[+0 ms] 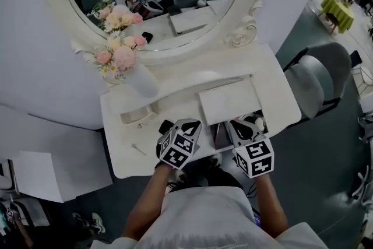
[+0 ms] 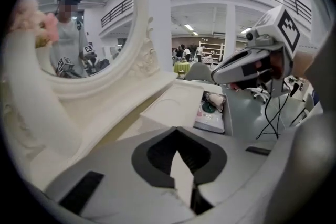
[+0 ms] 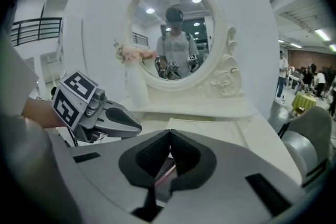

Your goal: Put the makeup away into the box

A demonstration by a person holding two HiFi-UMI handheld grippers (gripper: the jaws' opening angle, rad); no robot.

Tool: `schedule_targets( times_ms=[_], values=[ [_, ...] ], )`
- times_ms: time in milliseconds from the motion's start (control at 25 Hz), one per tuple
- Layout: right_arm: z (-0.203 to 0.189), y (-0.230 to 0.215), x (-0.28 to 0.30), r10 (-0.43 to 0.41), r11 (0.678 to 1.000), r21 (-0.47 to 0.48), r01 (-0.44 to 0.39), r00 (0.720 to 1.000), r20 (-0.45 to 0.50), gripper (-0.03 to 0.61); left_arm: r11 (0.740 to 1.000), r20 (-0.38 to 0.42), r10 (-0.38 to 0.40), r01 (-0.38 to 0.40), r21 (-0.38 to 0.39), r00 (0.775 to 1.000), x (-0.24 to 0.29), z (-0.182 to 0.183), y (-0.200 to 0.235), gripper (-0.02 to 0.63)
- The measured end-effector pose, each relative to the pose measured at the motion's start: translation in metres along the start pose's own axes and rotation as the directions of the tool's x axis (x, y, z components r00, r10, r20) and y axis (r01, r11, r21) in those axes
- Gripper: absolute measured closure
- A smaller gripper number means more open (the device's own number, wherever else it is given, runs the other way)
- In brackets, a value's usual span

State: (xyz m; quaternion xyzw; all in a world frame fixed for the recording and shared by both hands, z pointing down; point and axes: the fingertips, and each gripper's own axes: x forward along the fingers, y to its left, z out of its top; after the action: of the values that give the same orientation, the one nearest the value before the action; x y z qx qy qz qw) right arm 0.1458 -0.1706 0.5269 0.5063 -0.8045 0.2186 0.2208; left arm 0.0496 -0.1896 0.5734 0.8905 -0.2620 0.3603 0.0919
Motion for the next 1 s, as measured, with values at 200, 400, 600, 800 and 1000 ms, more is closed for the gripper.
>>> schedule_targets(
  times_ms=[200,400,600,800,1000],
  values=[
    [0.013,0.061,0.031,0.081,0.994,-0.078,-0.083,0.996,-0.03,0.581,0.986,-0.005,0.118,-0.118,-0.117,0.993,-0.053,-0.052,0.044,0.601],
    [0.018,0.116,0.054,0.135,0.981,-0.13,-0.142,0.989,-0.058,0.581,0.945,-0.036,0.219,-0.222,-0.239,0.975,-0.103,-0.115,0.084,0.6],
    [0.016,0.163,0.073,0.174,0.97,-0.159,-0.186,0.981,-0.088,0.581,0.905,-0.088,0.268,-0.282,-0.319,0.959,-0.145,-0.176,0.113,0.555],
    [0.012,0.202,0.09,0.199,0.959,-0.178,-0.218,0.973,-0.121,0.581,0.887,-0.149,0.272,-0.308,-0.346,0.951,-0.166,-0.224,0.127,0.516],
    [0.006,0.23,0.1,0.206,0.954,-0.187,-0.232,0.967,-0.147,0.581,0.878,-0.164,0.223,-0.271,-0.395,0.961,-0.165,-0.253,0.126,0.469]
  ],
)
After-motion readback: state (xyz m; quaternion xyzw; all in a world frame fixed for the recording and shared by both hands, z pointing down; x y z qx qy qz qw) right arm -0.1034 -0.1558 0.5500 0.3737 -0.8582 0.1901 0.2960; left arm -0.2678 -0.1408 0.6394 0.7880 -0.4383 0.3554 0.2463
